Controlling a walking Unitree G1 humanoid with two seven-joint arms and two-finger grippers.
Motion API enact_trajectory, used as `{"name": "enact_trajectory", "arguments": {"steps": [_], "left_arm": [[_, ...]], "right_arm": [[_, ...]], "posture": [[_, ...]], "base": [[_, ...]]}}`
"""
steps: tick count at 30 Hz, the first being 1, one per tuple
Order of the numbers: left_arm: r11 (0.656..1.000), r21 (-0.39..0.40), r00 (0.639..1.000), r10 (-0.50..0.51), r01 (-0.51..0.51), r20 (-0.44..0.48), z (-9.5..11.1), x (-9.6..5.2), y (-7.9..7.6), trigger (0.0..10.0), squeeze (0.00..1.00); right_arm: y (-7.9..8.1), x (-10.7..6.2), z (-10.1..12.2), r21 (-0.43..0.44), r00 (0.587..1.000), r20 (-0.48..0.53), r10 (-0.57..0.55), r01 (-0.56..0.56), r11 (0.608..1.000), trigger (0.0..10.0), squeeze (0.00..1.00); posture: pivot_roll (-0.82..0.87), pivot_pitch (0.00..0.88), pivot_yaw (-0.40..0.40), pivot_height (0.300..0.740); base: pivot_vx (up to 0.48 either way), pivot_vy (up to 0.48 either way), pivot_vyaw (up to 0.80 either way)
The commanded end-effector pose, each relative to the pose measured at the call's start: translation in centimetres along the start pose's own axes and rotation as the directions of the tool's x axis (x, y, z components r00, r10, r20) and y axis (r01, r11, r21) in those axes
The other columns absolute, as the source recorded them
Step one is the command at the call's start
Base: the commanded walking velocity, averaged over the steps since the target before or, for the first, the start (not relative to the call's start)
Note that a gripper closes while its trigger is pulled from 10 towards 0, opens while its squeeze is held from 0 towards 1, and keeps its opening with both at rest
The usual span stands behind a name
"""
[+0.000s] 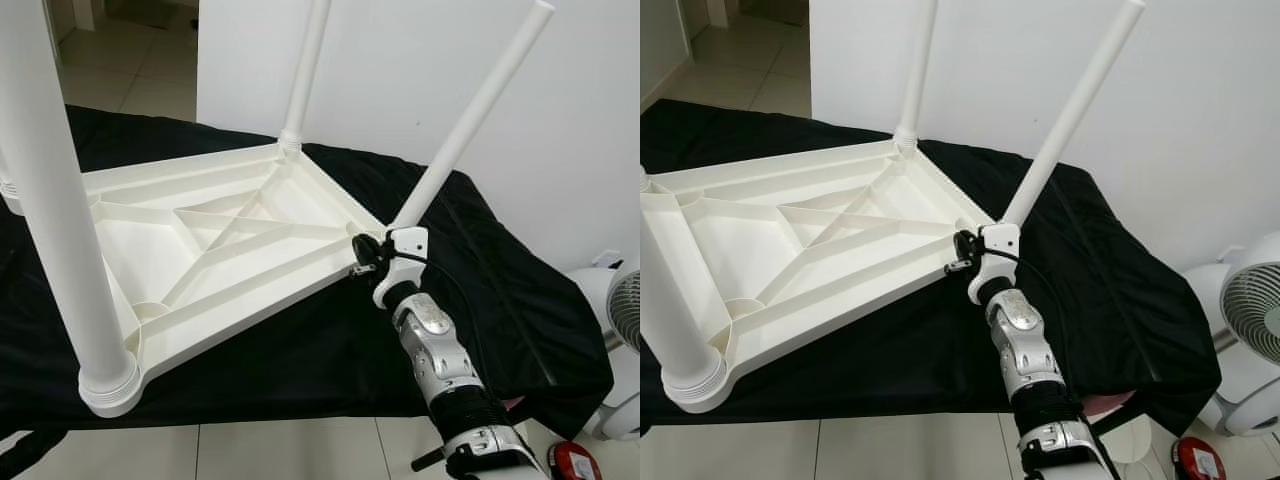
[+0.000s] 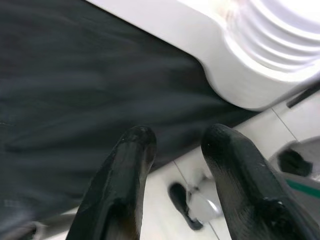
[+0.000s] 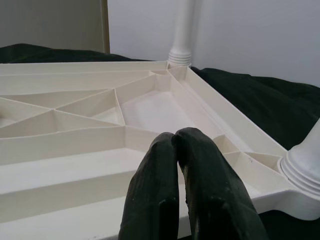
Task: Building children table
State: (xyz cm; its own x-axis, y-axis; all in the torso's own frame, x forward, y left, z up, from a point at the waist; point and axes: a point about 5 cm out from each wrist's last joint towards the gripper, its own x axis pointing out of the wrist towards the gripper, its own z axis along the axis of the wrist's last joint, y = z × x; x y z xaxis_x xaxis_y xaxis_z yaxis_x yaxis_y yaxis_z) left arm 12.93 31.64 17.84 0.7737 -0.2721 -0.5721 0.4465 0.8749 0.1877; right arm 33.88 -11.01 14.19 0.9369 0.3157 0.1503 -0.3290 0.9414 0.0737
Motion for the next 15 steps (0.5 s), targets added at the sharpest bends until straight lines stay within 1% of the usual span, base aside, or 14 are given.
{"name": "enact_trajectory", "arguments": {"steps": [1, 2, 3, 4, 5, 6, 7, 8, 9, 10, 12, 15], "left_arm": [[0.999, 0.022, 1.0, 0.03, -0.03, 0.001, 0.1, -0.1, 0.4, 10.0, 0.0], [0.995, 0.027, 0.995, 0.093, -0.094, 0.034, 0.6, 0.3, 1.3, 10.0, 0.0], [0.995, 0.027, 0.995, 0.093, -0.094, 0.034, 0.6, 0.3, 1.3, 10.0, 0.0], [0.985, 0.02, 0.981, 0.17, -0.172, 0.091, 1.4, 1.0, 2.2, 10.0, 0.0], [0.985, 0.02, 0.981, 0.17, -0.172, 0.091, 1.4, 1.0, 2.2, 10.0, 0.0], [0.975, -0.002, 0.963, 0.22, -0.222, 0.153, 2.2, 1.7, 2.8, 10.0, 0.0], [0.975, -0.002, 0.963, 0.22, -0.222, 0.153, 2.2, 1.7, 2.8, 10.0, 0.0], [0.963, -0.035, 0.938, 0.268, -0.267, 0.218, 3.1, 2.5, 3.1, 10.0, 0.0], [0.961, -0.056, 0.898, 0.274, -0.272, 0.345, 5.2, 3.6, 2.4, 10.0, 0.0], [0.961, -0.056, 0.898, 0.274, -0.272, 0.345, 5.2, 3.6, 2.4, 10.0, 0.0], [0.971, -0.066, 0.882, 0.238, -0.231, 0.407, 6.3, 4.3, 1.4, 10.0, 0.0], [0.978, -0.084, 0.878, 0.209, -0.191, 0.432, 6.7, 4.9, 0.8, 10.0, 0.0]], "right_arm": [[-0.7, -0.1, -0.1, 0.0, 1.0, 0.0, -0.028, 0.028, 1.0, 10.0, 0.0], [-0.8, -0.2, -0.1, 0.001, 0.999, 0.002, -0.033, 0.033, 0.999, 10.0, 0.0], [-0.8, -0.2, -0.1, 0.001, 0.999, 0.002, -0.033, 0.033, 0.999, 10.0, 0.0], [-0.9, -0.2, -0.1, 0.002, 0.999, 0.003, -0.038, 0.038, 0.999, 10.0, 0.0], [-0.9, -0.2, -0.1, 0.002, 0.999, 0.003, -0.038, 0.038, 0.999, 10.0, 0.0], [-0.9, -0.2, -0.1, 0.002, 0.999, 0.004, -0.041, 0.041, 0.999, 10.0, 0.0], [-0.9, -0.2, -0.1, 0.002, 0.999, 0.004, -0.041, 0.041, 0.999, 10.0, 0.0], [-0.9, -0.3, -0.1, 0.002, 0.999, 0.004, -0.045, 0.045, 0.999, 10.0, 0.0], [-0.9, -0.4, -0.2, 0.001, 0.998, 0.002, -0.056, 0.056, 0.998, 10.0, 0.0], [-0.9, -0.4, -0.2, 0.001, 0.998, 0.002, -0.056, 0.056, 0.998, 10.0, 0.0], [-1.0, -0.5, -0.2, 0.0, 0.998, 0.002, -0.06, 0.06, 0.998, 10.0, 0.0], [-1.0, -0.5, -0.2, -0.001, 0.998, 0.001, -0.063, 0.063, 0.998, 10.0, 0.0]], "posture": [[0.21, 0.0, -0.205, 0.74], [0.2, 0.0, -0.197, 0.74], [0.2, 0.0, -0.197, 0.74], [0.2, 0.0, -0.197, 0.74], [0.2, 0.0, -0.197, 0.74], [0.2, 0.0, -0.197, 0.74], [0.2, 0.0, -0.197, 0.74], [0.18, 0.0, -0.186, 0.74], [0.17, 0.0, -0.18, 0.74], [0.17, 0.0, -0.18, 0.74], [0.17, 0.0, -0.175, 0.74], [0.16, 0.0, -0.17, 0.74]], "base": [[0.0, 0.0, 0.0], [0.0, 0.0, 0.0], [0.0, 0.0, 0.0], [0.0, 0.0, 0.0], [0.0, 0.0, 0.0], [0.0, 0.0, 0.0], [0.0, 0.0, 0.0], [0.0, 0.0, 0.0], [0.0, 0.0, 0.0], [0.0, 0.0, 0.0], [0.0, 0.0, 0.0], [0.0, 0.0, 0.0]]}}
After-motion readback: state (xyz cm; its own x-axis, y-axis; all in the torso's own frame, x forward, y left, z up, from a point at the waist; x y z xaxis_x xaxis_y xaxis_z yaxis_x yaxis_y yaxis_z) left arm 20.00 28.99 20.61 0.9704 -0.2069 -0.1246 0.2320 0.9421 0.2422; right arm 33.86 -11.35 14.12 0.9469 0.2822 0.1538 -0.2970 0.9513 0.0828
